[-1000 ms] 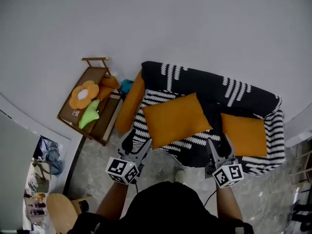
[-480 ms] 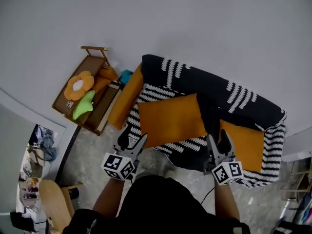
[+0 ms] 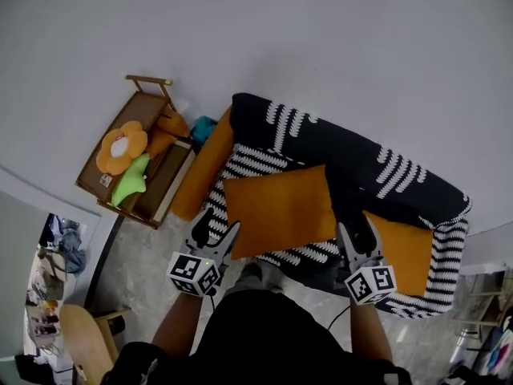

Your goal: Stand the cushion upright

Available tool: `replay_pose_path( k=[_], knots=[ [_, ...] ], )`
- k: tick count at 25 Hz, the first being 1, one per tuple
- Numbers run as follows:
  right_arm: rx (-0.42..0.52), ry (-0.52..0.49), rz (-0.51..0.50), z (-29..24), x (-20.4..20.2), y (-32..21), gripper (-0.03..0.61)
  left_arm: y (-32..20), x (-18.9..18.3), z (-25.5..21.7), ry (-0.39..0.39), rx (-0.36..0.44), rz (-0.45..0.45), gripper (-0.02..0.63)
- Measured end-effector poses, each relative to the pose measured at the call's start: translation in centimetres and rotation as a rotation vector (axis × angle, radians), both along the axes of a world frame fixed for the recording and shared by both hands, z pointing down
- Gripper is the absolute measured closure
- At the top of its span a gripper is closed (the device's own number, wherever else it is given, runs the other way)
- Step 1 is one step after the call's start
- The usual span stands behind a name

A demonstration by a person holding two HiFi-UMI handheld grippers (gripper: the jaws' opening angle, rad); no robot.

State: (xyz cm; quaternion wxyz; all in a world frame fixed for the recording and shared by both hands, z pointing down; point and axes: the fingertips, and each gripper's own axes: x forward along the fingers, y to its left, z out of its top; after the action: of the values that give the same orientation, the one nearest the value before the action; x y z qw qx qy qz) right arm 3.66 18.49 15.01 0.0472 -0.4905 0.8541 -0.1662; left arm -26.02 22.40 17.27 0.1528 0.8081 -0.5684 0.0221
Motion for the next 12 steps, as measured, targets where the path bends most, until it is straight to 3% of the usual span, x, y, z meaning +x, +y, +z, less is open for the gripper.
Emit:
replay_pose_path(
  k=[7,12],
  knots=[
    [0.004,0.099,0.036,0.7,-3.4,-8.3,0.287,-8.5,-3.6,0.2,-0.04,0.004,0.028,0.293],
    [-0.024,0.111,0.051,2.0,-5.9,-12.9,0.282,-13.1,-6.6,1.1,-0.069,-0.008,0.038,0.293]
  ],
)
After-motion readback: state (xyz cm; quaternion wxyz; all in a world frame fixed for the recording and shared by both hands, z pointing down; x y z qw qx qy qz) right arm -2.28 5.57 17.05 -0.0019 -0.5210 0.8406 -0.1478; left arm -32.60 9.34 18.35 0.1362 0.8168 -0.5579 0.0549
